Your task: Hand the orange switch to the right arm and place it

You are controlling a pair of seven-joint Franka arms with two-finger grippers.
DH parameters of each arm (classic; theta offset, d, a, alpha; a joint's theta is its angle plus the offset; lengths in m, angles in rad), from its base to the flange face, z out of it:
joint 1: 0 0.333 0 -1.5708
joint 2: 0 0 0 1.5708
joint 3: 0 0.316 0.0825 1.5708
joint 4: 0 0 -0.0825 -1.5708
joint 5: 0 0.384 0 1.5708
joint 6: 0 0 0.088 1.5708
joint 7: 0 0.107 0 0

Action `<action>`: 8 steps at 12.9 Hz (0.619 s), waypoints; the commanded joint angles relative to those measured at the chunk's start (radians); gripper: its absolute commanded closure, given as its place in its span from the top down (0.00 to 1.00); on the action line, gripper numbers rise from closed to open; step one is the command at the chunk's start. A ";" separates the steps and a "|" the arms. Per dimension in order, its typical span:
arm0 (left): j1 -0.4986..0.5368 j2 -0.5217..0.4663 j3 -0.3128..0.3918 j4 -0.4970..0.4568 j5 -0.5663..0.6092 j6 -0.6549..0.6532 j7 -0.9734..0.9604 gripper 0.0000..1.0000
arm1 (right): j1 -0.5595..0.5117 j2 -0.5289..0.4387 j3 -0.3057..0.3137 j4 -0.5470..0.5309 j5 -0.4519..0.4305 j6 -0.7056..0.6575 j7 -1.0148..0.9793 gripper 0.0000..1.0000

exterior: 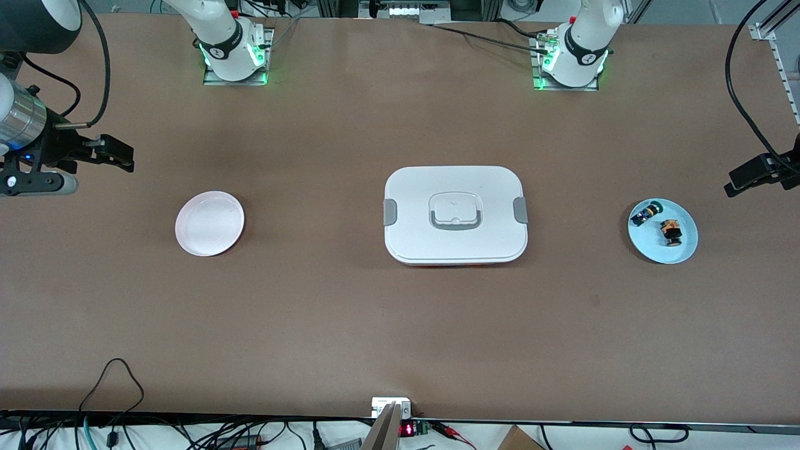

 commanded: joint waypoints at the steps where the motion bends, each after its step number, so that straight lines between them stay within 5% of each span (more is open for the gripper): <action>1: 0.009 0.011 0.000 0.028 -0.009 -0.013 0.026 1.00 | -0.010 -0.022 0.001 -0.024 -0.010 -0.010 0.007 1.00; 8: 0.008 0.015 0.000 0.035 -0.006 -0.013 0.026 1.00 | -0.016 -0.028 0.001 -0.038 -0.010 -0.010 0.008 1.00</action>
